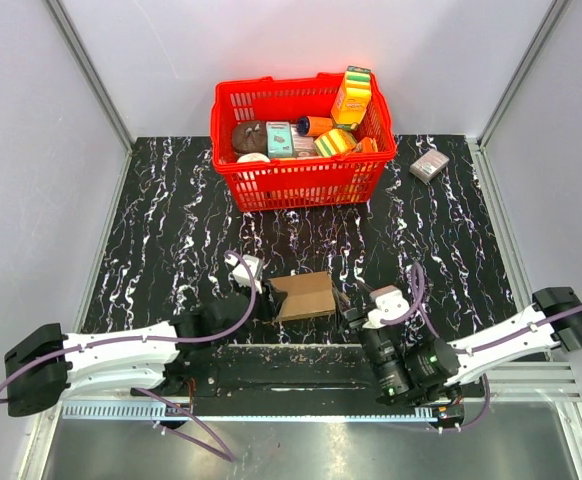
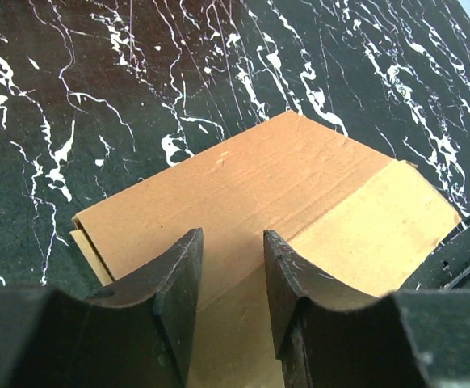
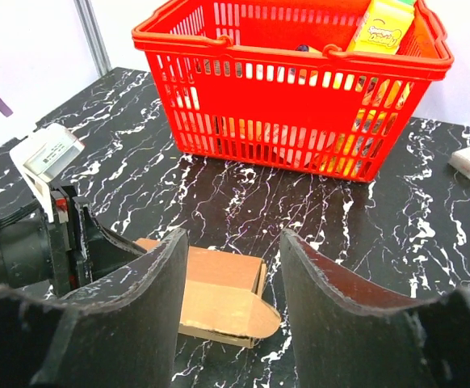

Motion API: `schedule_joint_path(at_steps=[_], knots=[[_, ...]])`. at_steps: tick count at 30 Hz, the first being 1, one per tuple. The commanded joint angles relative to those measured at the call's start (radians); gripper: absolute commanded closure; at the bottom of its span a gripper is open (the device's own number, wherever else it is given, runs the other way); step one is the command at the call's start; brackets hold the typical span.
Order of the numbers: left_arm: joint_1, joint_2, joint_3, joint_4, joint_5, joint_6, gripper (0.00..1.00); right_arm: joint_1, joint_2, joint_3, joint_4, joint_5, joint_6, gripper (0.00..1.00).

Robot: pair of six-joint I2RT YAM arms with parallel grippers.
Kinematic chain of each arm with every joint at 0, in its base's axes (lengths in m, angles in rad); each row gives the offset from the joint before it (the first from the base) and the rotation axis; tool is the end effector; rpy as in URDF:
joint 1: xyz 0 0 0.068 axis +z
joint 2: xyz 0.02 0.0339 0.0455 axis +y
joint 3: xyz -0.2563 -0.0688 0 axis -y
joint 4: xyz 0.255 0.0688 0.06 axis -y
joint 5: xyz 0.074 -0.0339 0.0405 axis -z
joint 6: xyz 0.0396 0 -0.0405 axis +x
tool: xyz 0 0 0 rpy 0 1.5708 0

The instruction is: Fold the paper box

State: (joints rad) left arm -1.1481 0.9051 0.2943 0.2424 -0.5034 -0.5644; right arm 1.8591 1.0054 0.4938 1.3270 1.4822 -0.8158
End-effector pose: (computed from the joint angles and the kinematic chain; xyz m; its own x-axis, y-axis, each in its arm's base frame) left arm 0.1021 -0.1804 0.1788 -0.4534 -0.1343 -0.8811 0.4400 0.8261 -0.3522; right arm -0.0155 0.1910 0.3138 0.0613 0.0198 -0.9979 -0.3419 0.9397 -0.0024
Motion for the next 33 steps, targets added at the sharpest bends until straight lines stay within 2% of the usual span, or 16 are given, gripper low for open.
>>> schedule_joint_path(at_steps=[1,7,15,24,33], knots=[[0.002,0.009,-0.018,0.049,0.028,-0.031,0.6,-0.009,0.077,0.057,0.215,0.224,-0.04,0.46],[0.002,0.011,-0.026,0.041,0.031,-0.042,0.61,-0.02,0.265,0.137,0.225,0.224,-0.037,0.44],[0.002,0.029,-0.041,0.044,0.052,-0.054,0.62,-0.047,0.317,0.138,0.235,0.224,-0.002,0.41],[0.002,0.023,-0.06,0.049,0.051,-0.071,0.63,-0.109,0.547,0.23,0.245,0.224,-0.049,0.36],[0.002,0.037,-0.06,0.067,0.054,-0.075,0.63,-0.265,0.438,0.209,0.248,0.159,-0.12,0.3]])
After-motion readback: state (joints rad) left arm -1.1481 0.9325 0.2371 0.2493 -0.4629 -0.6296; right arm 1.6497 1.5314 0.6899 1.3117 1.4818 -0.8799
